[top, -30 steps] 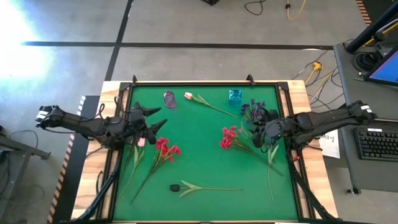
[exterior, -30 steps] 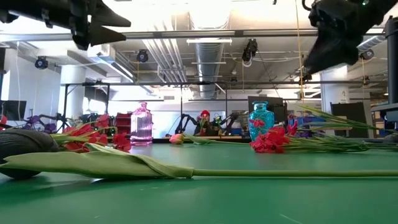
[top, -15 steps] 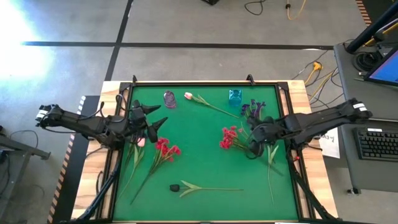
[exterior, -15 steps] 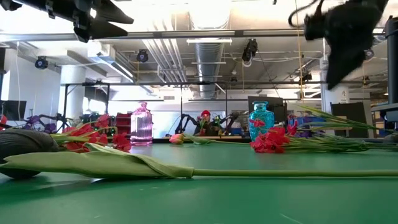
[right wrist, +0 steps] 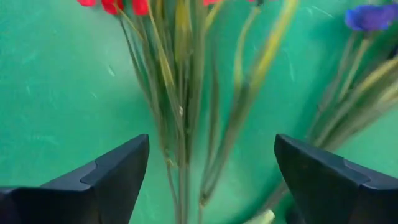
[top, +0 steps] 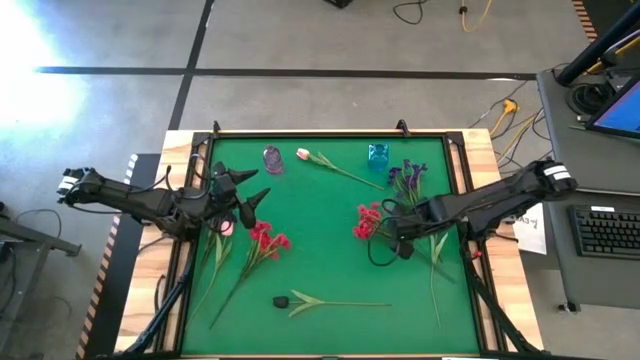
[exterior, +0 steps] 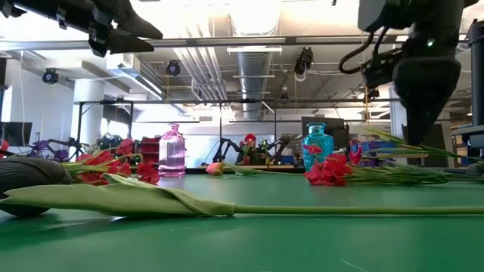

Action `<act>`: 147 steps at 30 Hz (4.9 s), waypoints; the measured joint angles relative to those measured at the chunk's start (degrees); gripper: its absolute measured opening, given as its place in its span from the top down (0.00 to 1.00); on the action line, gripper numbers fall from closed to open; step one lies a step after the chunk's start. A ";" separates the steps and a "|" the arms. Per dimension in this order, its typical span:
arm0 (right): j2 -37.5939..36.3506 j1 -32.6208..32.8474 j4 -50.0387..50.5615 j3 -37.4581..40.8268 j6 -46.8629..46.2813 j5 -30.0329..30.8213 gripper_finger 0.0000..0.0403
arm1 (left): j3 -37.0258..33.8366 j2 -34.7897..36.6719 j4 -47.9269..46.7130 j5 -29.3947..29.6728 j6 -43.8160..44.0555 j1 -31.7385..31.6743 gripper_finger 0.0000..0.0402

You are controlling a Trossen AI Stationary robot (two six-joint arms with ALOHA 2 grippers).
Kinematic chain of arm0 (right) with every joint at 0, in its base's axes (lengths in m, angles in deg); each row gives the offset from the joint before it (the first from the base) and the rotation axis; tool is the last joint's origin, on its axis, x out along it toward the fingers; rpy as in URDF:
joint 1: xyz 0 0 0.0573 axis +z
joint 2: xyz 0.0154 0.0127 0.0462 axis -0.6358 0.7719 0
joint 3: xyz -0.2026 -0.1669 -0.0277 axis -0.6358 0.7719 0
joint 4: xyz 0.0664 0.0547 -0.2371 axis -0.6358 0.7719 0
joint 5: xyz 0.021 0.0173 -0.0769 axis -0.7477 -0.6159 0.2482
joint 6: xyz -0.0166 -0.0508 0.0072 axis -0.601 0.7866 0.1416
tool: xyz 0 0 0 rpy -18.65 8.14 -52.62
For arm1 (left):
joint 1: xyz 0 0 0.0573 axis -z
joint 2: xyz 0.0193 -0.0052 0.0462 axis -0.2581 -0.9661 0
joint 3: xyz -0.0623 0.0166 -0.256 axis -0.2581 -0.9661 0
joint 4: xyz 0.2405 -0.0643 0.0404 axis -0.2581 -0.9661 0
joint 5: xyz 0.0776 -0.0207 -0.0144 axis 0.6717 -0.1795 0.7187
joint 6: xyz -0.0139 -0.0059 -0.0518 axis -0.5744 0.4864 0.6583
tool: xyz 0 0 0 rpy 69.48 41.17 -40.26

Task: Sort flowers into vase by color
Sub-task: Put the right red flowers into the blue vase

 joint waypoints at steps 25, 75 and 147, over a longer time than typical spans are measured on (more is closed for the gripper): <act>17.83 0.02 -10.51 -2.47 5.41 -1.81 0.43 | -0.17 -7.07 2.37 -0.02 4.10 0.00 0.30; -13.83 -2.76 -53.83 -0.56 43.32 7.30 0.96 | 0.60 -14.44 3.86 -16.30 9.60 0.48 0.30; -15.35 -31.71 -89.26 5.40 52.05 32.99 0.96 | 9.75 -19.89 -8.56 -3.46 4.13 0.48 0.30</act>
